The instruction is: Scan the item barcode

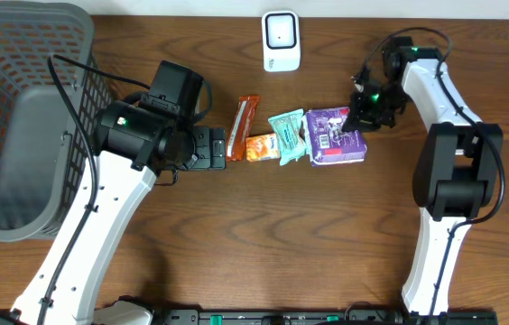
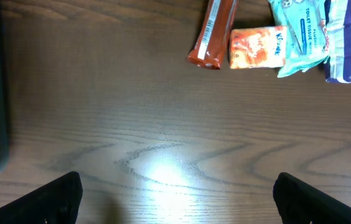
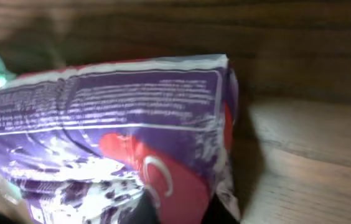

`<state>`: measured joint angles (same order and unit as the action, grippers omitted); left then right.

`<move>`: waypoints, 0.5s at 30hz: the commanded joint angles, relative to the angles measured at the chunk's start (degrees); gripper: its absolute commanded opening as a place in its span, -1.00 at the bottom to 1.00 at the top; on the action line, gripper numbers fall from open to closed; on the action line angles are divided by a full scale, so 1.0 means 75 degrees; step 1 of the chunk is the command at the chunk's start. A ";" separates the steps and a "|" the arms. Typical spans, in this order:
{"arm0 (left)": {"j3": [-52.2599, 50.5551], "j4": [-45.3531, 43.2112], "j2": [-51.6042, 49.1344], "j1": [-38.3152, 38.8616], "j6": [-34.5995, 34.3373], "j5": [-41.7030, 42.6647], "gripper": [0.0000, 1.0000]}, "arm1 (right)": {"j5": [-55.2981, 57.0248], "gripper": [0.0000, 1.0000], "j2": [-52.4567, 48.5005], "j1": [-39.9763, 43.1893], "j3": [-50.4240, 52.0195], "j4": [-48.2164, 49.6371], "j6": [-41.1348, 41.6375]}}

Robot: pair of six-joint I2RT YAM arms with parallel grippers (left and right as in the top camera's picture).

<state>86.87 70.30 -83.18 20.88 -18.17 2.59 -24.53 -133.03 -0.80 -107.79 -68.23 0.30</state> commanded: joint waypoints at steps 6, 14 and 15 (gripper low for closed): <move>0.0047 0.0026 -0.0012 0.0003 -0.0009 -0.0119 0.96 | 0.2699 -0.98 0.1137 -0.0224 -0.0431 -0.0303 0.1166; 0.0047 0.0026 -0.0012 0.0003 -0.0009 -0.0119 0.96 | 0.9416 -0.98 0.1979 -0.1498 -0.0396 -0.0968 0.3751; 0.0047 0.0026 -0.0012 0.0003 -0.0009 -0.0119 0.96 | 0.9868 -0.98 0.1932 -0.1641 -0.0353 -0.1064 0.3984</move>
<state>86.87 70.30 -83.20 20.88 -18.17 2.59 25.43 -118.04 -9.76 -110.41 -74.98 19.66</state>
